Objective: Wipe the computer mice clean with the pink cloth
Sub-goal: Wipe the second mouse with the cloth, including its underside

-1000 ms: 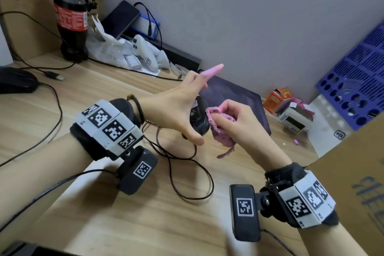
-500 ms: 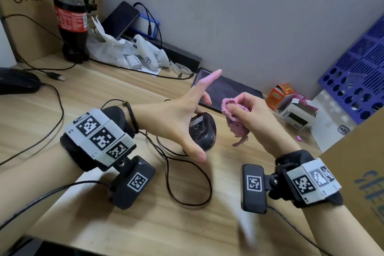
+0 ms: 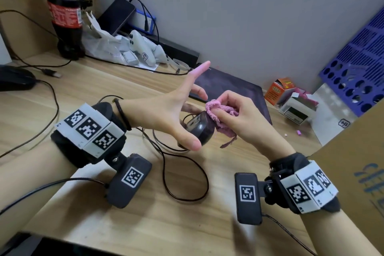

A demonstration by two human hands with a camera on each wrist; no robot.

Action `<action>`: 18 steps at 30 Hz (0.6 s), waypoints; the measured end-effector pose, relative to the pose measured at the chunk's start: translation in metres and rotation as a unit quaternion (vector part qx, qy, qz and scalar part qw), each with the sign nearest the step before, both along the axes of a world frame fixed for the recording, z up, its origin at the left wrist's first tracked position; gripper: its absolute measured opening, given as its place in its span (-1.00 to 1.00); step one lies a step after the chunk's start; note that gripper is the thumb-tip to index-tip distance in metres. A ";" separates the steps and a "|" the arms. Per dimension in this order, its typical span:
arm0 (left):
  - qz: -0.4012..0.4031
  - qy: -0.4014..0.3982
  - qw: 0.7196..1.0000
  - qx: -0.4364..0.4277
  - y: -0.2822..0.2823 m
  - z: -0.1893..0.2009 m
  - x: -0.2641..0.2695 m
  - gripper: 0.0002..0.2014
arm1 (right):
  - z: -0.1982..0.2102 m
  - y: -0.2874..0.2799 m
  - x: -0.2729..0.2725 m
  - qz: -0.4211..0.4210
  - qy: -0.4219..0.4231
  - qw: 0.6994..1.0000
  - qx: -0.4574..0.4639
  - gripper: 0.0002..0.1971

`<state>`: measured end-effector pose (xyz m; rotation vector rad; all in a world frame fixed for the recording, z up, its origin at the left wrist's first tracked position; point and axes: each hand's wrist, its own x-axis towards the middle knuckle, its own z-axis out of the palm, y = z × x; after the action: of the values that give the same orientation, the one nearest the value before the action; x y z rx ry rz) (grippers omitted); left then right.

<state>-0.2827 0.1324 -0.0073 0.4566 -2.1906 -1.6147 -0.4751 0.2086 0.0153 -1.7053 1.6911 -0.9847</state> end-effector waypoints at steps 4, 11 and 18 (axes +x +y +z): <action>-0.008 0.030 0.998 0.047 0.003 -0.003 0.004 0.38 | -0.001 -0.002 -0.005 -0.030 0.019 0.999 -0.001 -0.91; 0.028 0.033 0.998 0.048 -0.002 -0.004 0.004 0.30 | 0.033 0.016 0.020 0.087 0.003 0.994 -0.059 -0.94; 0.035 0.054 0.995 0.072 -0.005 -0.002 0.007 0.28 | 0.019 0.006 0.019 0.084 0.010 0.995 -0.057 -0.86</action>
<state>-0.2756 0.1277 -0.0093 0.4699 -1.9659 -1.7256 -0.4560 0.2147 0.0347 -1.9030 1.4998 -1.0036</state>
